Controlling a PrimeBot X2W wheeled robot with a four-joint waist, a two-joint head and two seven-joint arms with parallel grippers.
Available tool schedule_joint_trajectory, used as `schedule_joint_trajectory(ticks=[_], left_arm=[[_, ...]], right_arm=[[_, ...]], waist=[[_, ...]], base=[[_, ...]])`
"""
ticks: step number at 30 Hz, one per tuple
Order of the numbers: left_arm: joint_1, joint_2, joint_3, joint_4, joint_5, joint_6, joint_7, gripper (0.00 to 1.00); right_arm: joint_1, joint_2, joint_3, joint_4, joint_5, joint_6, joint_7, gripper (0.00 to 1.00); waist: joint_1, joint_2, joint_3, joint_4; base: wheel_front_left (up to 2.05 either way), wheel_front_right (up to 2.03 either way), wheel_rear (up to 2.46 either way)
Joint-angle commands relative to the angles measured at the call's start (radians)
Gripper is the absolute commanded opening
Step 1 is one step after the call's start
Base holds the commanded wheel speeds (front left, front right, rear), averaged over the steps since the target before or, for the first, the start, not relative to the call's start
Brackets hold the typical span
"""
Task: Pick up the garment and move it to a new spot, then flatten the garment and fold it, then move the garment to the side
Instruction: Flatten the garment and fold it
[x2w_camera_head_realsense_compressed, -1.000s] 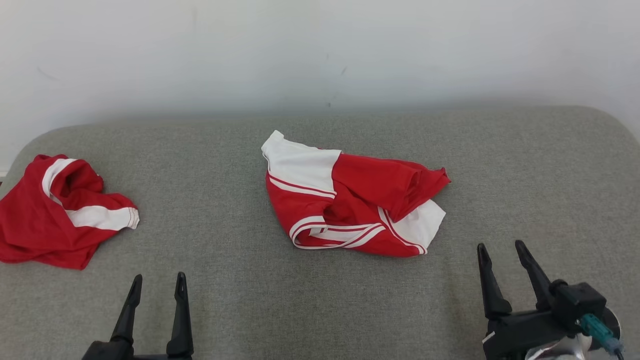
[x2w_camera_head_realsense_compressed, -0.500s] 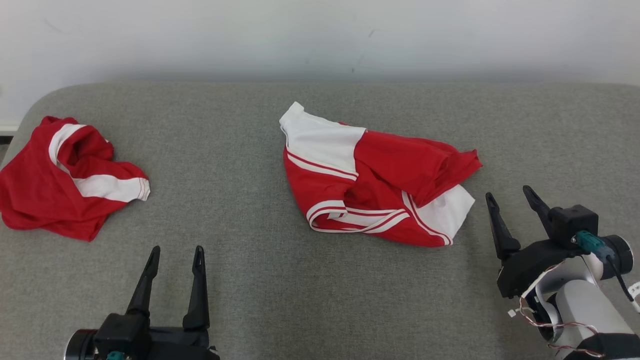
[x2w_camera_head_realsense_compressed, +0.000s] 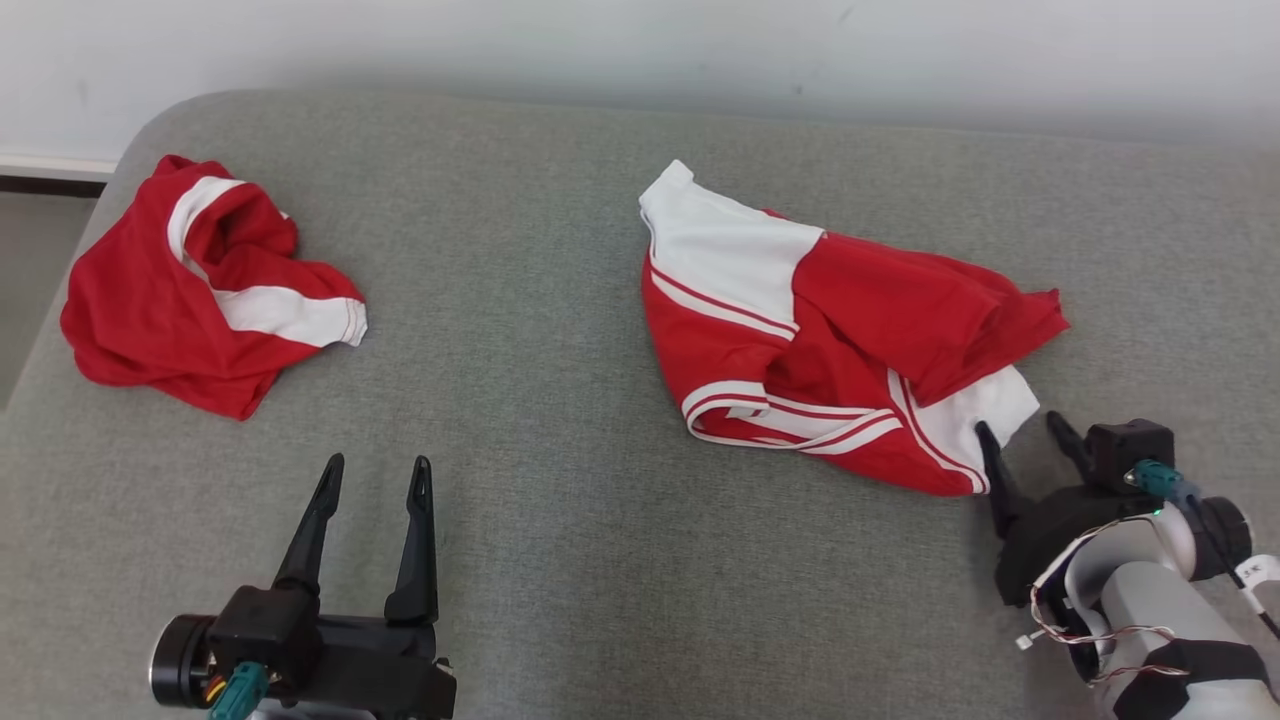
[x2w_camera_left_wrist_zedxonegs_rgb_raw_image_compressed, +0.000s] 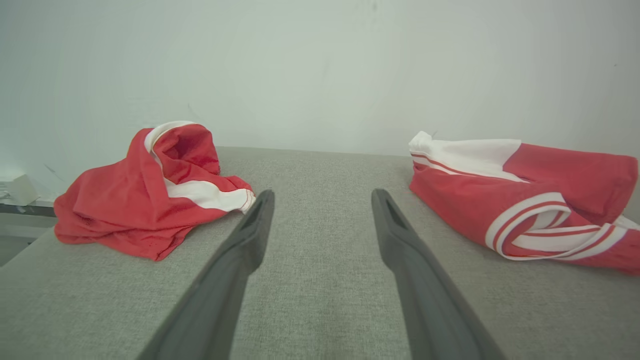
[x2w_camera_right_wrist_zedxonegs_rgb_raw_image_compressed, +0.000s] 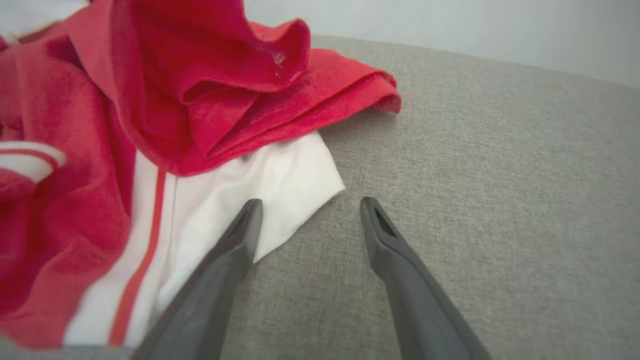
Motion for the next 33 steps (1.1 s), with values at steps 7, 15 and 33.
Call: schedule_joint_trajectory(ticks=[7,15,33], left_arm=[[0.008,-0.004,0.011,0.019,0.013,-0.006,-0.003,1.0],[0.04,-0.004,0.027,0.037,0.019,-0.014,-0.003,1.0],[0.083,-0.005,0.033,0.046,0.018,-0.021,-0.003,1.0]], right_arm=[[-0.024,0.035,0.063,0.078,0.07,-0.003,-0.027,0.0],[0.033,0.045,0.11,-0.009,0.163,-0.003,-0.054,0.0],[0.274,0.119,0.203,-0.615,0.304,-0.003,-0.048,0.0]], waist=[[-0.0002,-0.0002,-0.02,0.011],[-0.0002,-0.0002,-0.083,-0.026],[-0.0002,-0.0002,-0.166,-0.073]], base=[[0.0,0.0,0.0],[0.0,0.0,0.0],[0.0,0.0,0.0]])
